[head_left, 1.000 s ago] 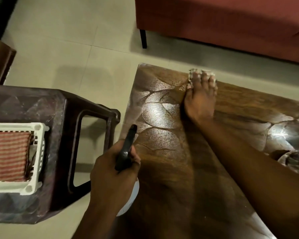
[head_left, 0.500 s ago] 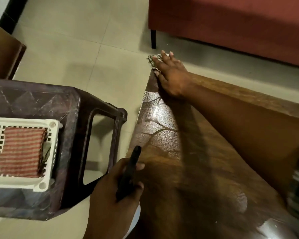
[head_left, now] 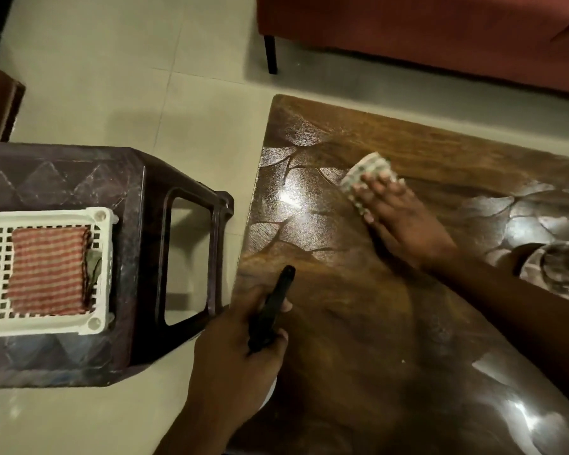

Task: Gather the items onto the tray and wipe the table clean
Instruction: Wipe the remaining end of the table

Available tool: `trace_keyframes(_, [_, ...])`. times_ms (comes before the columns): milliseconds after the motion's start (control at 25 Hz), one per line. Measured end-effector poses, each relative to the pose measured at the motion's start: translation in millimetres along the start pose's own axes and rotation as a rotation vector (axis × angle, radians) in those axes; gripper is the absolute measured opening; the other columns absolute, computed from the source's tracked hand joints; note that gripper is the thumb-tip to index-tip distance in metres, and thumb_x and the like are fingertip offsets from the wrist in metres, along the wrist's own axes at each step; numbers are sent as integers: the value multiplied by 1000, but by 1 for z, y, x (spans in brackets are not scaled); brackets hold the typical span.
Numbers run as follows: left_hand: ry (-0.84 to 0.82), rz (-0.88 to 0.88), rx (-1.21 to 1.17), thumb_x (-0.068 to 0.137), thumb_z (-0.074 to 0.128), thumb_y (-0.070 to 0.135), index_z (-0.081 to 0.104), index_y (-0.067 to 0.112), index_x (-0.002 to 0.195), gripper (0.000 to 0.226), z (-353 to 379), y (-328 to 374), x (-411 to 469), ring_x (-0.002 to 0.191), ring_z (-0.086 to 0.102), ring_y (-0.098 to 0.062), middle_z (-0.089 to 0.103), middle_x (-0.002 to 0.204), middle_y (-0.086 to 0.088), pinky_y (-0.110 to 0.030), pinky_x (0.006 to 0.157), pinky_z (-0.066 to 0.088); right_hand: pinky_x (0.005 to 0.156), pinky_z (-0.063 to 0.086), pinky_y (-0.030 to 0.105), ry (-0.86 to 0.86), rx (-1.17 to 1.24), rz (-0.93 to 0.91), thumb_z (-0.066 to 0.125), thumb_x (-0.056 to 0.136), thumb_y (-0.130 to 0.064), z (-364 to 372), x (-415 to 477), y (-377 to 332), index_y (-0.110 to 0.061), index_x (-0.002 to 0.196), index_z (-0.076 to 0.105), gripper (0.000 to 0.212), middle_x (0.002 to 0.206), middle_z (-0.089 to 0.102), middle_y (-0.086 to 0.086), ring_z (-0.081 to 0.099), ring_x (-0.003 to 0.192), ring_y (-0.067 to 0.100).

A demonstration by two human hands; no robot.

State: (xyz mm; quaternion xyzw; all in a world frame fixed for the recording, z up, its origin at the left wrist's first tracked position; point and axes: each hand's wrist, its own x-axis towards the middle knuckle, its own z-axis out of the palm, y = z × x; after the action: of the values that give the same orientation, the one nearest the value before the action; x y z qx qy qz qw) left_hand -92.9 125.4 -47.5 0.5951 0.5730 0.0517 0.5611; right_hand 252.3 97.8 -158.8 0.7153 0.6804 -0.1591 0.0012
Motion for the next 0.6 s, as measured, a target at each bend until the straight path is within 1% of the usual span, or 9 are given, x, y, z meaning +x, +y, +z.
trace_keyframes(80, [-31, 4, -19, 75, 71, 30, 71, 46, 110, 39, 4, -5, -7, 69, 74, -27, 79, 99, 6, -55, 74, 63, 132, 13, 55, 179, 195, 482, 32, 111, -40, 7, -3, -10, -31, 170, 20, 61, 178, 15, 4, 8, 166, 26])
trace_keyframes(160, [-50, -17, -16, 72, 71, 34, 73, 46, 108, 38, 5, -13, -14, 79, 76, -27, 79, 103, 9, -59, 78, 62, 133, 11, 52, 238, 304, 698, 33, 109, -37, 12, 2, -50, -30, 169, 23, 62, 178, 16, 3, 9, 166, 27])
trace_keyframes(200, [-73, -36, 1, 72, 72, 33, 73, 47, 107, 38, 4, -19, -19, 84, 77, -25, 80, 103, 10, -60, 79, 62, 133, 12, 51, 215, 311, 636, 33, 108, -36, 17, -2, -68, -31, 169, 23, 62, 178, 16, 3, 9, 166, 27])
trace_keyframes(320, [-142, -104, 108, 72, 74, 31, 75, 47, 95, 29, -1, -31, -41, 88, 76, -17, 78, 89, 12, -56, 81, 62, 134, 7, 46, -16, 119, 74, 30, 110, -37, 31, -62, -90, -34, 170, 16, 61, 179, 12, 0, 6, 166, 23])
trace_keyframes(360, [-161, -104, 157, 75, 76, 30, 73, 49, 89, 24, -4, -33, -49, 84, 73, -14, 76, 83, 14, -49, 79, 61, 134, 4, 45, -72, 62, -39, 28, 111, -39, 31, -87, -79, -34, 170, 14, 61, 179, 9, -2, 3, 166, 21])
trace_keyframes(400, [-185, -95, 224, 78, 78, 27, 70, 53, 86, 28, -6, -33, -58, 79, 70, -10, 73, 80, 13, -39, 74, 58, 135, 4, 47, -72, 46, -34, 26, 112, -41, 32, -109, -66, -33, 170, 14, 61, 179, 7, -4, 1, 166, 20])
trace_keyframes(480, [-244, -137, 334, 82, 78, 19, 63, 66, 84, 49, -13, -35, -74, 78, 64, -6, 69, 79, 10, -27, 69, 50, 133, 8, 54, 33, 184, 335, 28, 111, -43, 34, -140, -54, -31, 170, 18, 61, 179, 9, -2, 1, 166, 21])
trace_keyframes(560, [-269, -191, 291, 78, 75, 17, 67, 62, 86, 46, -19, -43, -92, 84, 69, -12, 73, 87, 11, -37, 80, 56, 133, 7, 56, 209, 399, 811, 33, 111, -39, 36, -136, -70, -27, 170, 20, 61, 179, 11, 3, 2, 166, 25])
trace_keyframes(600, [-263, -203, 242, 73, 72, 20, 70, 57, 90, 42, -21, -48, -100, 87, 72, -16, 77, 92, 13, -43, 87, 59, 133, 3, 55, 251, 451, 946, 34, 111, -35, 36, -124, -90, -26, 170, 18, 62, 179, 9, 4, 2, 166, 27])
